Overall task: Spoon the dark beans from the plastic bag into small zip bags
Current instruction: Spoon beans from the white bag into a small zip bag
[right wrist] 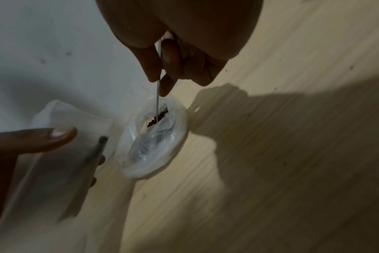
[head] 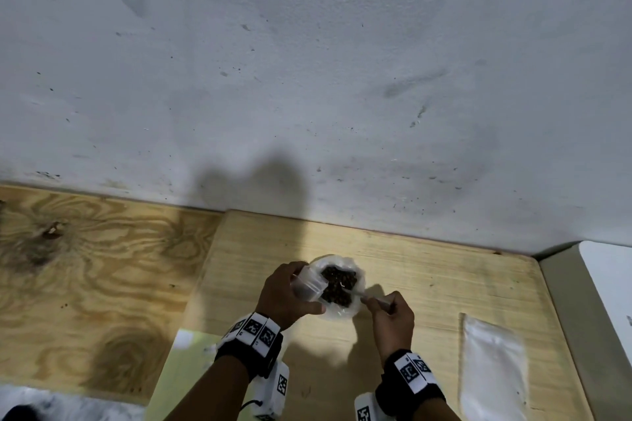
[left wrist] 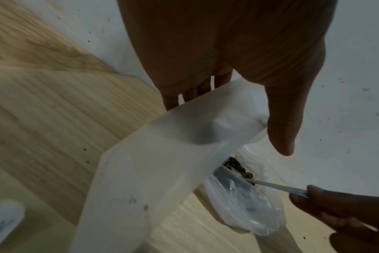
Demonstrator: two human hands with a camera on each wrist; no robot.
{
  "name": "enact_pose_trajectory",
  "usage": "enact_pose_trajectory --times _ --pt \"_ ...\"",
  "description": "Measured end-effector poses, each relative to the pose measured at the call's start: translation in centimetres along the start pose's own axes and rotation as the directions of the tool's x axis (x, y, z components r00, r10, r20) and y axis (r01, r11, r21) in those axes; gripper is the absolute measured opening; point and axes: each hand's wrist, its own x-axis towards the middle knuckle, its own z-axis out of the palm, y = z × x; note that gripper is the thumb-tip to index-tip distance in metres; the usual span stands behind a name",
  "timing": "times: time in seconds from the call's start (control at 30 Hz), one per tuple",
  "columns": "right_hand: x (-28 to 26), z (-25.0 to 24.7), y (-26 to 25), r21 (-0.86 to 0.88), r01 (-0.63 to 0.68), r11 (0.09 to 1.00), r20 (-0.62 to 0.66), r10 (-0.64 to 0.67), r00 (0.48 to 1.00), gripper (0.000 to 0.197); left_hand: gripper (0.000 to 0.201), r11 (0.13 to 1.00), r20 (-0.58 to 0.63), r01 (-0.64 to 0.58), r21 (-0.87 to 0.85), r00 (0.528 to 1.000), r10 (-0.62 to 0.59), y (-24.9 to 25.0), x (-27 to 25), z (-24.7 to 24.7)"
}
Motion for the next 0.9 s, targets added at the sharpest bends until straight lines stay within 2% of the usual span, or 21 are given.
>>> enact_pose_trajectory --times 0.13,0.3,0.47,0.63,0.9 --pt "1.3 0.7 0.6 0.073 -0.150 0.986 0.012 0.149 0.989 0.038 0.089 1.000 0.017 0.020 -0.018 1.000 -0.020 -0.2 0.4 -0.1" --pt "2.2 0.0 -0.4 0.179 -0.224 0.958 0.025 0.223 0.974 0.025 0.085 1.000 0.009 0.001 -0.015 1.000 0.000 -0.1 0.5 -0.5" --pt "2.2 -1.5 -1.2 0.196 -0.171 0.965 0.038 0.167 0.985 0.026 0.090 1.000 -0.006 -0.028 0.012 1.000 0.028 0.2 0.0 -0.8" --pt "1.2 -3.5 -3.0 0.234 -0.078 0.969 0.052 0.068 0.996 0.024 0.088 0.995 -0.003 -0.065 0.082 0.998 0.065 0.4 -1.2 -0.9" --pt "-0.5 -6.3 -4.6 0.342 0.009 0.940 0.124 -0.054 0.991 0.022 0.094 0.984 0.055 -0.060 0.170 0.997 0.052 0.5 -2.6 0.4"
